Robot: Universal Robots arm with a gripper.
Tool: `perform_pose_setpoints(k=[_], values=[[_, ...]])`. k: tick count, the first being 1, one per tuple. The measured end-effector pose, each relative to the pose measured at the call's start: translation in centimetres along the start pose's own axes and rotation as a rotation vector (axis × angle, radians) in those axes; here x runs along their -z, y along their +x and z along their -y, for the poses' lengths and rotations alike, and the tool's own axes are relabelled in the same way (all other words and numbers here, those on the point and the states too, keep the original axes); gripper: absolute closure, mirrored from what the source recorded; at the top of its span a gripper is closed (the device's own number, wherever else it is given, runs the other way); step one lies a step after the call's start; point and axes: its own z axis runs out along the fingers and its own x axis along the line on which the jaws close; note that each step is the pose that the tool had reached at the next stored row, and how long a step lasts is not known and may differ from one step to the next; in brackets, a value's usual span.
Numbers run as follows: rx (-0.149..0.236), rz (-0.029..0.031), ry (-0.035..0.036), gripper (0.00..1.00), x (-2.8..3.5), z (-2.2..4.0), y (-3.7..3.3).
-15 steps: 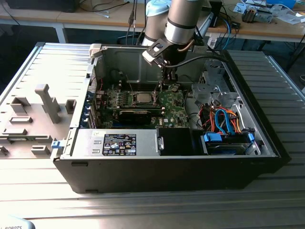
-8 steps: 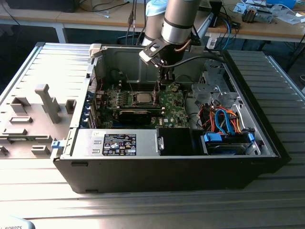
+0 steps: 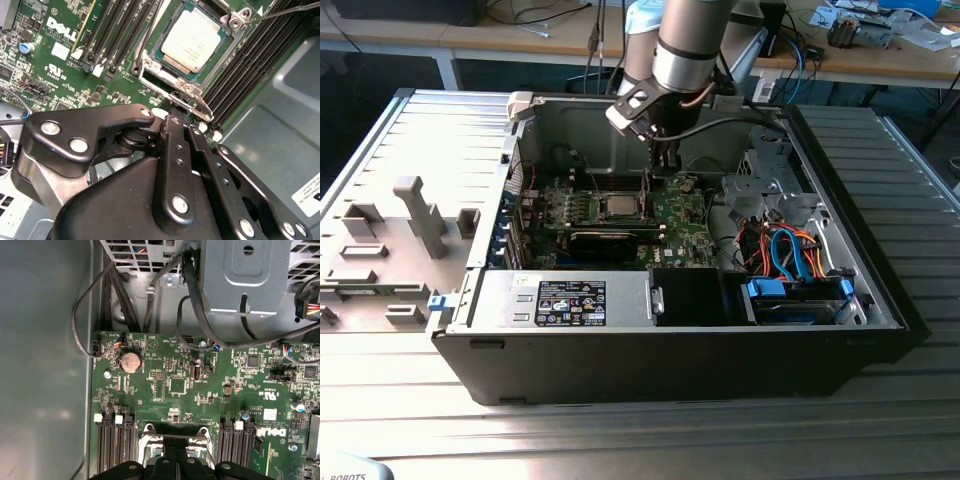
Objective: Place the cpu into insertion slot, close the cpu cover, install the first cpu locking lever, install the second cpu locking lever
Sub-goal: 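Close the cpu cover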
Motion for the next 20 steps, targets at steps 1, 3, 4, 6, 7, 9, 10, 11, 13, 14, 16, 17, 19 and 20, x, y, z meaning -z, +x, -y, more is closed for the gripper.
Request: perform_pose_setpoints(k=[1, 3, 4, 6, 7, 9, 10, 11, 13, 14, 16, 17, 19, 20], values=[[0.000, 0.0000, 0.0000, 0.89, -0.01, 0.08, 0.00], [0.000, 0.0001, 0.0000, 0.89, -0.03, 0.30, 0.02], [0.000, 0.0001, 0.0000, 0.89, -0.04, 0.40, 0.02], [0.000, 0.0001, 0.0000, 0.89, -0.06, 0.60, 0.03], [0.000, 0.0000, 0.0001, 0.89, -0.07, 0.68, 0.04], [0.000, 0.0000, 0.0000, 0.89, -0.11, 0.96, 0.05], [0.000, -0.0001, 0.0000, 0.89, -0.14, 1.09, 0.06], [0.000, -0.0002, -0.0001, 0.89, -0.19, 1.28, 0.07], [0.000, 0.0000, 0.0000, 0.89, -0.28, 1.53, 0.09], [0.000, 0.0000, 0.0000, 0.89, -0.32, 1.65, 0.09], [0.000, 0.0002, 0.0001, 0.89, -0.39, 1.96, 0.10], [0.000, 0.0001, 0.0000, 0.89, -0.42, 2.06, 0.11], [0.000, 0.0001, 0.0001, 0.89, -0.47, 2.33, 0.13], [0.000, 0.0001, 0.0001, 0.89, -0.48, 2.44, 0.13]])
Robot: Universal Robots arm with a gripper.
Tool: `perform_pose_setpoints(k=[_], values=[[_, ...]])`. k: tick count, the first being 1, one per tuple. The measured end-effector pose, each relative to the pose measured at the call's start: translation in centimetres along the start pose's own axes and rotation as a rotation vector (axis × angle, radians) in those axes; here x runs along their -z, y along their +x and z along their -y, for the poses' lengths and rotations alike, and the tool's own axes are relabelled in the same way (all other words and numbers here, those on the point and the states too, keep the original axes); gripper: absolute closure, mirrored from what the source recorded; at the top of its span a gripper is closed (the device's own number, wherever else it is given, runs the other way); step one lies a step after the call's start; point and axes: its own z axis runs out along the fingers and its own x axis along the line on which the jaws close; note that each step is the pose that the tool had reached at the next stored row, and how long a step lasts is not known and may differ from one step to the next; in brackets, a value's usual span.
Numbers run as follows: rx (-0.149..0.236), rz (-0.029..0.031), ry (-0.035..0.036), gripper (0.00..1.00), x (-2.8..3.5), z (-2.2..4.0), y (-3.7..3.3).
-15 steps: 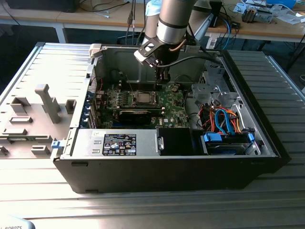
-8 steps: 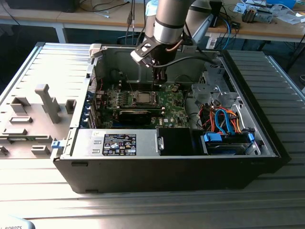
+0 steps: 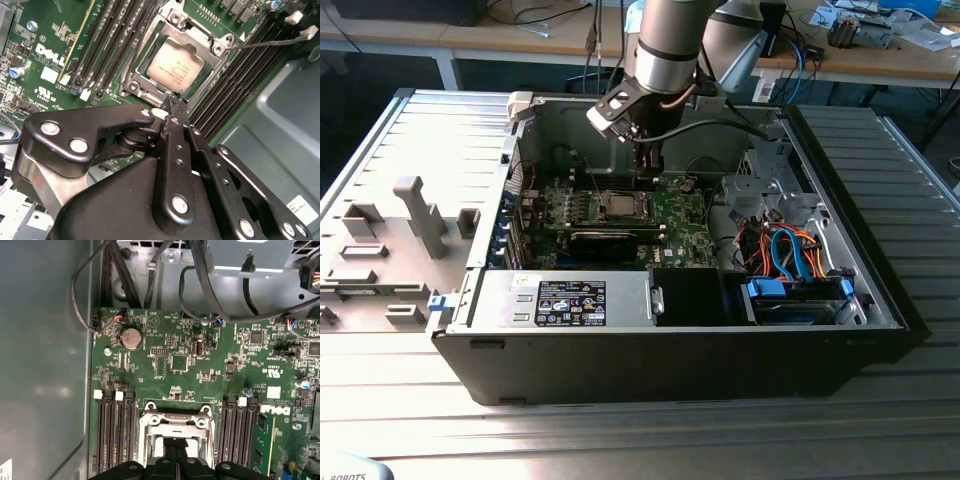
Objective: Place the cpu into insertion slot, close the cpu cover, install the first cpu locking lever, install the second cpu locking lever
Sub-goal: 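Close the cpu cover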
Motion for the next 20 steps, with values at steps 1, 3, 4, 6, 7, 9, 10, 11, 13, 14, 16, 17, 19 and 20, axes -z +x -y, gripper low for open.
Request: perform_pose_setpoints(k=[1, 3, 4, 6, 7, 9, 10, 11, 13, 14, 16, 17, 19, 20], values=[[0.000, -0.0001, 0.0000, 0.89, -0.03, 0.16, 0.01], [0.000, -0.0001, 0.0000, 0.89, -0.06, 0.36, 0.02], [0.000, -0.0001, -0.0001, 0.89, -0.09, 0.55, 0.03], [0.000, -0.0002, -0.0001, 0.89, -0.13, 0.84, 0.05], [0.000, -0.0002, -0.0001, 0.89, -0.17, 1.07, 0.06], [0.000, 0.0001, 0.0000, 0.89, -0.23, 1.35, 0.07], [0.000, 0.0001, 0.0001, 0.89, -0.24, 1.40, 0.08], [0.000, -0.0001, 0.0000, 0.89, -0.27, 1.48, 0.08], [0.000, -0.0001, -0.0001, 0.89, -0.32, 1.59, 0.09], [0.000, -0.0001, -0.0001, 0.89, -0.35, 1.66, 0.09], [0.000, -0.0001, 0.0000, 0.89, -0.41, 1.78, 0.10], [0.000, -0.0001, -0.0001, 0.89, -0.48, 1.88, 0.11], [0.000, -0.0001, 0.0000, 0.89, -0.53, 1.97, 0.11], [0.000, -0.0001, 0.0000, 0.89, -0.57, 2.07, 0.11]])
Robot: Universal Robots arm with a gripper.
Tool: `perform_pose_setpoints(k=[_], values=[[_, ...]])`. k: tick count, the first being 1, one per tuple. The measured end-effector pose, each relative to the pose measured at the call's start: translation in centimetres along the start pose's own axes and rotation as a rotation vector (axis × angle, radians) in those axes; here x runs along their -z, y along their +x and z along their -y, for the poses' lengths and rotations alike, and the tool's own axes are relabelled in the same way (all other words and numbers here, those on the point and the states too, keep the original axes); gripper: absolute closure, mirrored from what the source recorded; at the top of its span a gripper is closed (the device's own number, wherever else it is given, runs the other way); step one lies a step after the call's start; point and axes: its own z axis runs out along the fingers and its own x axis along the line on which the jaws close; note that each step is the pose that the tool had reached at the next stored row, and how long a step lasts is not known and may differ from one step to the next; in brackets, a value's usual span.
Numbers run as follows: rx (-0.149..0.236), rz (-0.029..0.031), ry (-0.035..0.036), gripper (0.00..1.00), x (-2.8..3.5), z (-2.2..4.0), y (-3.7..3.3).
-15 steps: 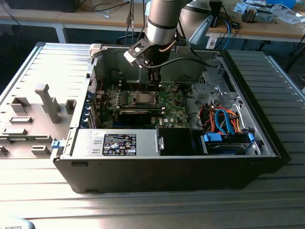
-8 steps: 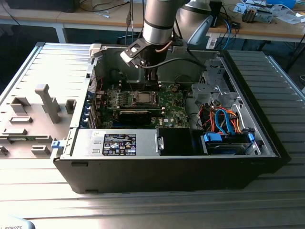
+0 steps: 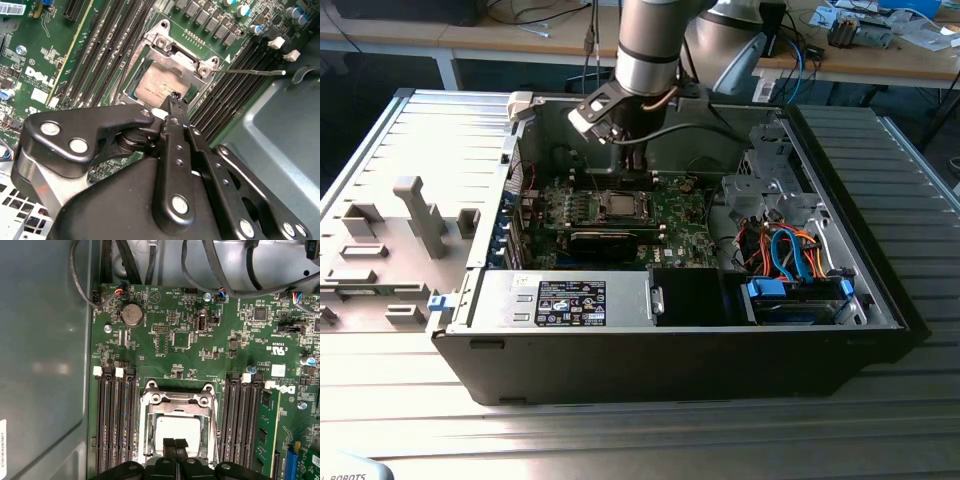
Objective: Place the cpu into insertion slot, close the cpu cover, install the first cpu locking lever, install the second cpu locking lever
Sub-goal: 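Close the cpu cover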
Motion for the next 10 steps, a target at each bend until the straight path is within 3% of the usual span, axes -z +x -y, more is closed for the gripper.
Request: perform_pose_setpoints(k=[10], values=[[0.003, 0.0001, -0.0001, 0.89, -1.03, 0.50, 0.03]])
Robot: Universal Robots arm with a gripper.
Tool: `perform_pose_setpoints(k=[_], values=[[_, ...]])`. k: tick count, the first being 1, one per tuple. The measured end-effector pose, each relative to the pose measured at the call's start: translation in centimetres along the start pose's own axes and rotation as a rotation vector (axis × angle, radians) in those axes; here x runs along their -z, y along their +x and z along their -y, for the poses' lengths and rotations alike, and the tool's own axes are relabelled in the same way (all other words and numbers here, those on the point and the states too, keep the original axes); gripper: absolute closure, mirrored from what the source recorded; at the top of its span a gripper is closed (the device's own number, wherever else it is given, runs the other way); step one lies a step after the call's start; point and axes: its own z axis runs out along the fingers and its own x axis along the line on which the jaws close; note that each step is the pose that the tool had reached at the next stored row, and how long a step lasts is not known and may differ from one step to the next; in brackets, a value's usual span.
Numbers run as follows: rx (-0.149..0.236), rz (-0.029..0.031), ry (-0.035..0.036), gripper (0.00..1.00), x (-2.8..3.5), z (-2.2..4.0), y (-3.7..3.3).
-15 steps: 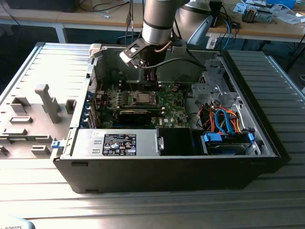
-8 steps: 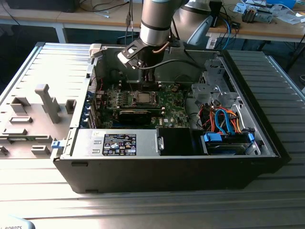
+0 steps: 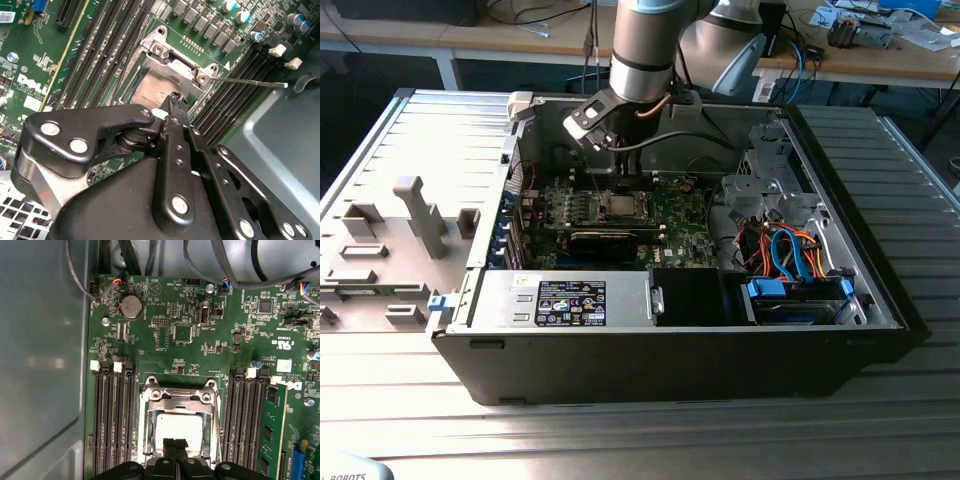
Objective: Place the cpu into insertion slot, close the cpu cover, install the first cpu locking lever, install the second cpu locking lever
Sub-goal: 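Close the cpu cover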
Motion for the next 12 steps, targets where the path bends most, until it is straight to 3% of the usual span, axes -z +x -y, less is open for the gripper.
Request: perform_pose_setpoints(k=[12], values=[[0.003, 0.0003, 0.0000, 0.89, -0.82, 0.69, -0.11]])
